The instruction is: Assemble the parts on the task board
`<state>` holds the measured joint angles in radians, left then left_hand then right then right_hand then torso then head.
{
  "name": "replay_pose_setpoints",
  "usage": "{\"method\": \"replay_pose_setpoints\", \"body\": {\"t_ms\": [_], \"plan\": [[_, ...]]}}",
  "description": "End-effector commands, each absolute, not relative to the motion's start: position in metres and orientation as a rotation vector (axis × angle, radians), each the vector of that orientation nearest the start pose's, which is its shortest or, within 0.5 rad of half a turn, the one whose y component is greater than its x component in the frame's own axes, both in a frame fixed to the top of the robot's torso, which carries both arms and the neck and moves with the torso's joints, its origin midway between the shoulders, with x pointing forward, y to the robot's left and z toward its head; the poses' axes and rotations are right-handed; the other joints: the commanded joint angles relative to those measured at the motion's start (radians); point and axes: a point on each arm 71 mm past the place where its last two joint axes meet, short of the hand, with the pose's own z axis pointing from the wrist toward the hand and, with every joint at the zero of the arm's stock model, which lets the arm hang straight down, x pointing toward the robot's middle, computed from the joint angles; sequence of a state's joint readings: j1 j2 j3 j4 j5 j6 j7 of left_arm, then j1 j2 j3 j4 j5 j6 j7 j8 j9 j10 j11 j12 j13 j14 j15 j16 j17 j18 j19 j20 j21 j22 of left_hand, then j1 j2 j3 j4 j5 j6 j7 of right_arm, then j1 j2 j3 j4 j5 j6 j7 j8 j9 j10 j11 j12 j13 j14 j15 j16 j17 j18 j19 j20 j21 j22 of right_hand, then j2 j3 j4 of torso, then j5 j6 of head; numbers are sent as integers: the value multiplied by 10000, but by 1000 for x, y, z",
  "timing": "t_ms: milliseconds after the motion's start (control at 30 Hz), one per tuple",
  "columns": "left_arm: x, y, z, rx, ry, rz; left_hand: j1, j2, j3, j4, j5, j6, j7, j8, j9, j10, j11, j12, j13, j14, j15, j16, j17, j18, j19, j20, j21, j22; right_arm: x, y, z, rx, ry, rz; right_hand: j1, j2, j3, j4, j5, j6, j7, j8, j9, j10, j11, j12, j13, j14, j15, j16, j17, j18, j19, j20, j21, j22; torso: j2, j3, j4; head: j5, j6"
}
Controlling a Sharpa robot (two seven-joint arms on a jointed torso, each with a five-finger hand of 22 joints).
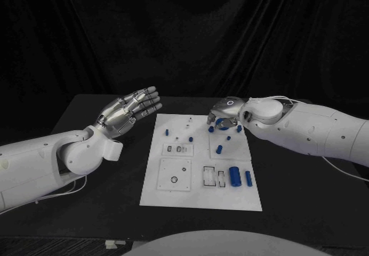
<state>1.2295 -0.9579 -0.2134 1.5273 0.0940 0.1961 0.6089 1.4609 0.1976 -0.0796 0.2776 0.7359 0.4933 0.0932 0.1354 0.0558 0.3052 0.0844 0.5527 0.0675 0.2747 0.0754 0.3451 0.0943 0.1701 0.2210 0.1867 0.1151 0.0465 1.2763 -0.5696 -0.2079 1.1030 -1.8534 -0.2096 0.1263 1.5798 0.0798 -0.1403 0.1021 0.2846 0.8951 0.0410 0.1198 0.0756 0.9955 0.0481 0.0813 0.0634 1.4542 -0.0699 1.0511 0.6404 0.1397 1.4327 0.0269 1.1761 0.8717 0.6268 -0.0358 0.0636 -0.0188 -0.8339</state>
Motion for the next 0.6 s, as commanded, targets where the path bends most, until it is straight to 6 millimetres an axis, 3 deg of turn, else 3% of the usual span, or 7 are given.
{"method": "replay_pose_setpoints", "body": {"t_ms": [33,300,467,600], "plan": [[454,244,-207,-10973,15119,-20287,44,-48,105,-1,30,-115,4,-78,-7,-127,-8,19,-14,-278,-4,-188,-71,96,-186,6,-103,-29,537,-167,-229,-8360,15744,4442,-18,-78,107,25,111,94,10,-48,-5,92,7,27,2,-41,5,22,-29,-148,-83,29,57,19,3,4,2,-10,6],[453,240,-209,-11006,15561,-20457,39,-71,183,-5,37,-162,2,-98,-10,-228,-7,6,-15,-464,-6,-298,-118,98,-301,11,-169,-43,538,-167,-237,-8378,15781,4464,-19,-149,229,57,167,87,-87,-97,-11,51,-4,-23,-5,-73,6,-33,-113,-147,-114,40,52,40,9,21,28,-25,-14],[452,241,-209,-11021,15618,-20460,43,-67,197,-8,40,-150,5,-95,-8,-236,-1,7,-15,-460,0,-279,-114,97,-297,14,-168,-41,539,-168,-241,-8470,15949,4476,-45,-239,333,95,279,73,-152,-144,-15,44,-22,-48,0,-66,-1,4,-46,-153,-123,39,79,110,-1,-7,7,25,-25],[452,241,-209,-11024,15627,-20464,45,-65,206,-10,44,-143,7,-93,-6,-237,3,9,-14,-460,5,-274,-114,97,-298,17,-169,-40,539,-169,-244,-8518,16062,4472,-97,-304,371,137,262,56,-177,-173,-18,67,-27,-46,5,-60,-6,20,-24,-160,-121,37,104,162,-5,-7,18,26,-41]]}}
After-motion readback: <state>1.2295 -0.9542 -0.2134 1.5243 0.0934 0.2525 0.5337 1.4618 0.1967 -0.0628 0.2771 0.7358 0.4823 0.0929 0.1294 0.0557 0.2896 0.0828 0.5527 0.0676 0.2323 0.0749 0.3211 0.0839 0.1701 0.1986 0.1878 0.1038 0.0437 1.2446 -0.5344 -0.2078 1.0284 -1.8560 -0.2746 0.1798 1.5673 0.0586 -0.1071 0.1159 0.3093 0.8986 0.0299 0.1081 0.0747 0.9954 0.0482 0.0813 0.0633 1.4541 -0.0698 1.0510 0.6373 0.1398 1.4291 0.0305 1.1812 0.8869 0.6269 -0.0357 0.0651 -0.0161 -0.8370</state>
